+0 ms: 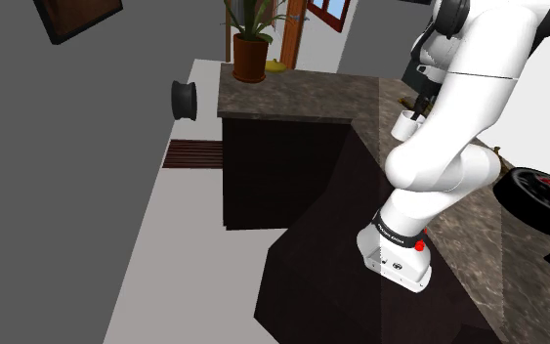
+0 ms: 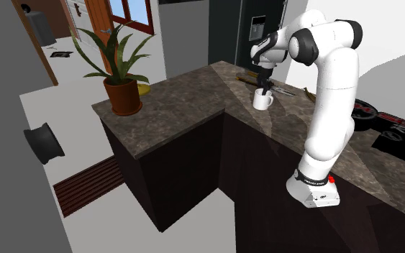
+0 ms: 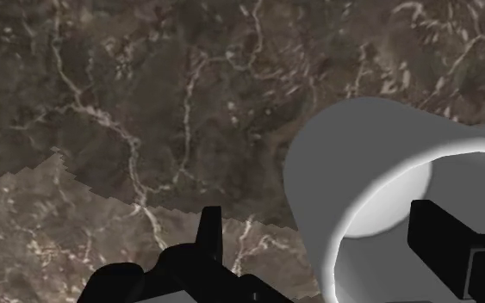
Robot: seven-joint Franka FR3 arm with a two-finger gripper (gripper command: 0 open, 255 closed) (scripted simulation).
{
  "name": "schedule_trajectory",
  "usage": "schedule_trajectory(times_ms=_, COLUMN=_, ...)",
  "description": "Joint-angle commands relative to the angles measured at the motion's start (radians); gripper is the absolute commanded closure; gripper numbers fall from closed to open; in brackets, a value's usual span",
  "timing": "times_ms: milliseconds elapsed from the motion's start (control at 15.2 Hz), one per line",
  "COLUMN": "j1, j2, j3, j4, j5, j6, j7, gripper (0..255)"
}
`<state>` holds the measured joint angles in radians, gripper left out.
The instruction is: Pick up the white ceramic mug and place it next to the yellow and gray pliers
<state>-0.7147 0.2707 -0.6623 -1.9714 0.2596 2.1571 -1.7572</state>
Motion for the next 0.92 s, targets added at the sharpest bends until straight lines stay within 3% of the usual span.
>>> schedule_trajectory(times_ms=0, j1=0.000, j2=0.000, j3=0.000, j4=0.000, j5=0.000, j6=0.000, j7=0.000, gripper=0)
schedule_trajectory(times_ms=330, j1=0.013, j2=-0.061, j3=-0.021, j4=0.062, j5=-0.055, j6=-0.108, j7=0.036, gripper=0)
schedule_trajectory(times_ms=858, j1=0.012, j2=-0.061, j3=-0.020, j4=0.062, j5=-0.055, j6=-0.108, j7=0.036, gripper=0)
